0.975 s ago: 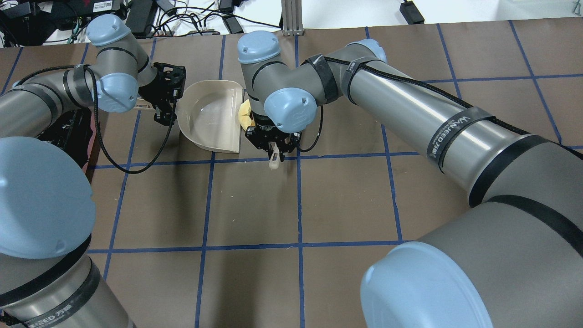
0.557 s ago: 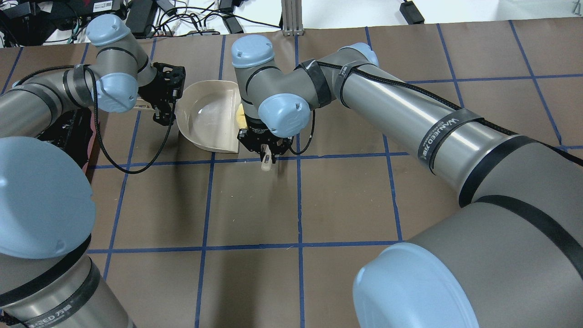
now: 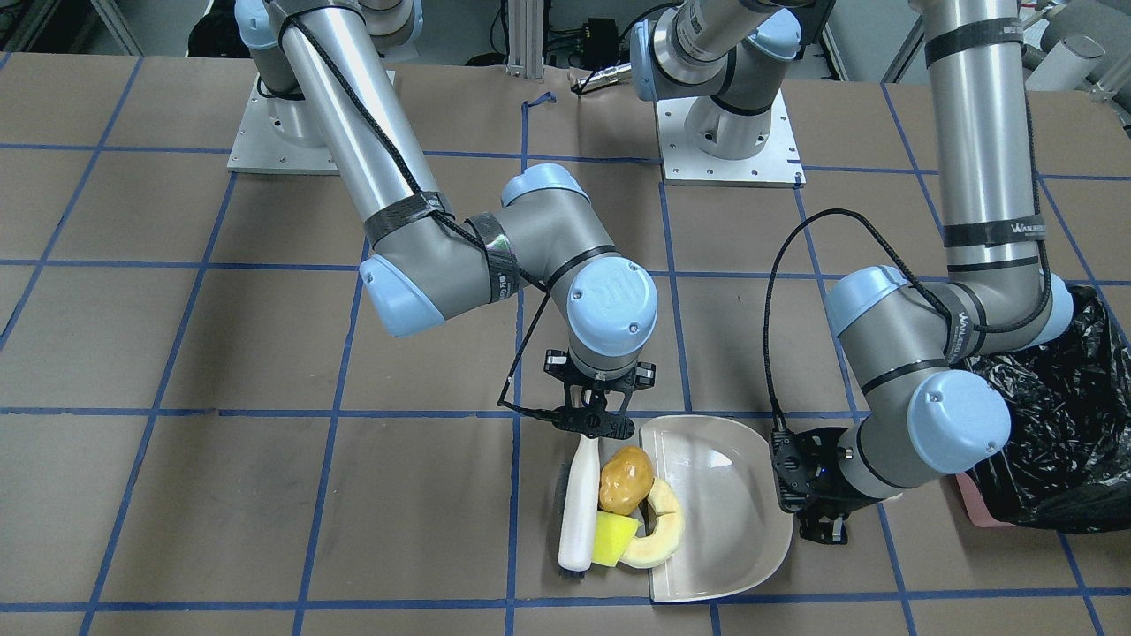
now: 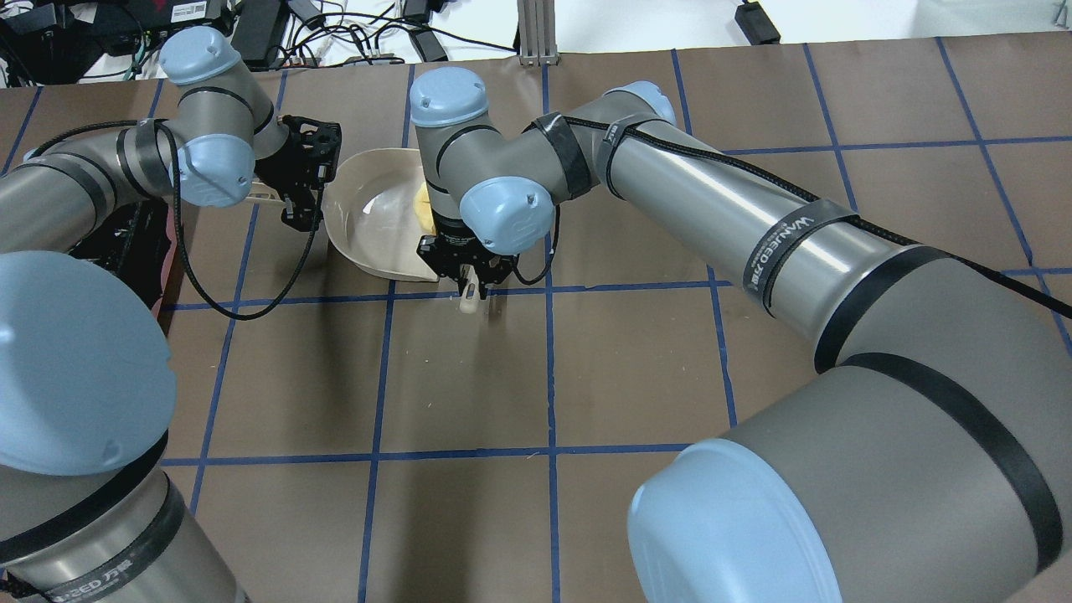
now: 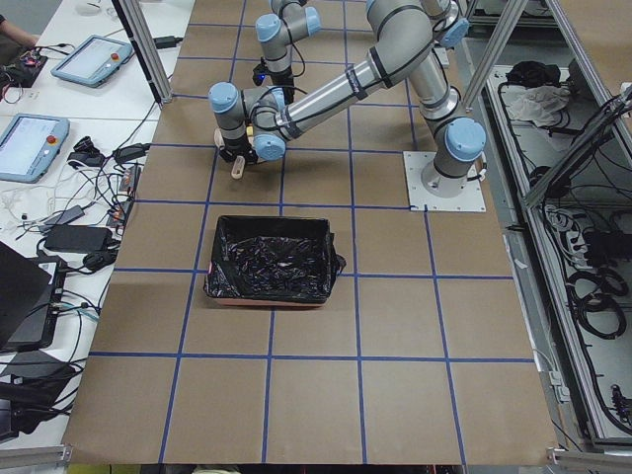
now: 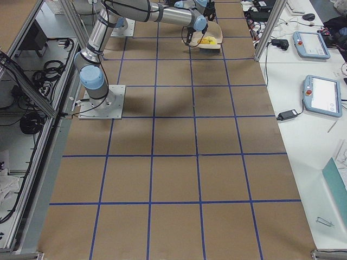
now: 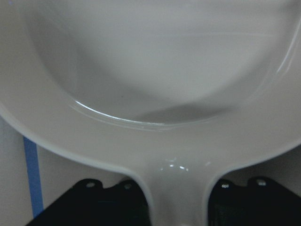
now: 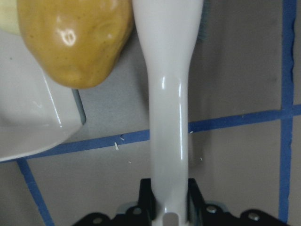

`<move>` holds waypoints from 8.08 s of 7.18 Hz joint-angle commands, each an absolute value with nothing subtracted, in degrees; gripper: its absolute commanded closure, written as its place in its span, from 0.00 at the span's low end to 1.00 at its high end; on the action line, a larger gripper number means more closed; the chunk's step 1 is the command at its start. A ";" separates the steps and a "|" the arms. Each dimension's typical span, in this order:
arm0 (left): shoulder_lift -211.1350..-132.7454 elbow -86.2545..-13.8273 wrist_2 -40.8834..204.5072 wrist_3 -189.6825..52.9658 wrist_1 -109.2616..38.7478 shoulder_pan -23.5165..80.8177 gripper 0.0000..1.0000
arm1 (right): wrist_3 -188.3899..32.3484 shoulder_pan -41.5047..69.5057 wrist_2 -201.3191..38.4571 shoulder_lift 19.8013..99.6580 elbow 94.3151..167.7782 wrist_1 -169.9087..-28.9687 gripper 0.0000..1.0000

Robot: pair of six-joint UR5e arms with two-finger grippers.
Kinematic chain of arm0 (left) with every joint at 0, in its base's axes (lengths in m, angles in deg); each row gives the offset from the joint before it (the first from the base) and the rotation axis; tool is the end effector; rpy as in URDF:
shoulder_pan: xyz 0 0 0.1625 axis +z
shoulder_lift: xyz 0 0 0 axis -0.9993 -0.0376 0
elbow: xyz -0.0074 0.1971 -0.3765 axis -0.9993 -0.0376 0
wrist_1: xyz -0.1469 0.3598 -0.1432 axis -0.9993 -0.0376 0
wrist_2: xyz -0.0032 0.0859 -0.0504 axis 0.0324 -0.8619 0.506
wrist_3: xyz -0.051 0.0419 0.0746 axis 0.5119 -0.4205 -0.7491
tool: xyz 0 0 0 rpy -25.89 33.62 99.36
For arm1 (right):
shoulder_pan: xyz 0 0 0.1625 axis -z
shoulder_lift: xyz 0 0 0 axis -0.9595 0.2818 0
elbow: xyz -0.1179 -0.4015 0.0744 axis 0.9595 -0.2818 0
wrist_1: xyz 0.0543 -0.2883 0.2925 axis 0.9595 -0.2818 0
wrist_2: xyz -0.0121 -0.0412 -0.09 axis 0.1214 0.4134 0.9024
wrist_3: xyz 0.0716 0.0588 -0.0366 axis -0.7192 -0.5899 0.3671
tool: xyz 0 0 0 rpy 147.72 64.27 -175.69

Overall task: Sweep and dump trash into bin
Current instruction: 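Push the remaining trash into the dustpan, then lift the brush away, then lift the loaded dustpan toward the black bag while the right gripper returns the brush, then hold the dustpan over the black bag while the right gripper lowers the brush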

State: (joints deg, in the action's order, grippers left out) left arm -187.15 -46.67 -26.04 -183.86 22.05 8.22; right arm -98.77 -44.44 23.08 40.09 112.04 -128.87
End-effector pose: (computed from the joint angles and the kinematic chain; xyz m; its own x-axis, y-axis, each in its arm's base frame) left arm -0.0165 -0.6851 0.1996 0.0064 0.9999 0.0115 0.9977 -0.0056 -0.0675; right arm 0.4681 -0.5632 0.2203 -0.9843 0.1727 -0.0373 0.1624 0.9676 0.1933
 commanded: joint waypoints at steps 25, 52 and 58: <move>-186.19 -46.96 -21.04 -184.60 21.44 9.97 1.00 | -86.09 -36.00 29.96 54.57 123.42 -119.28 0.99; -178.89 -35.62 -46.23 -223.28 4.20 51.64 1.00 | -40.16 5.17 39.06 59.27 139.21 -130.71 0.46; -178.71 -35.71 -50.99 -222.22 7.81 49.79 1.00 | -43.12 4.47 38.10 59.97 138.08 -129.66 0.36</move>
State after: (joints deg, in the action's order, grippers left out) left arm -178.68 -35.67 -50.19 -222.27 7.78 50.06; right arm -40.99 4.90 38.55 59.58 138.78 -129.96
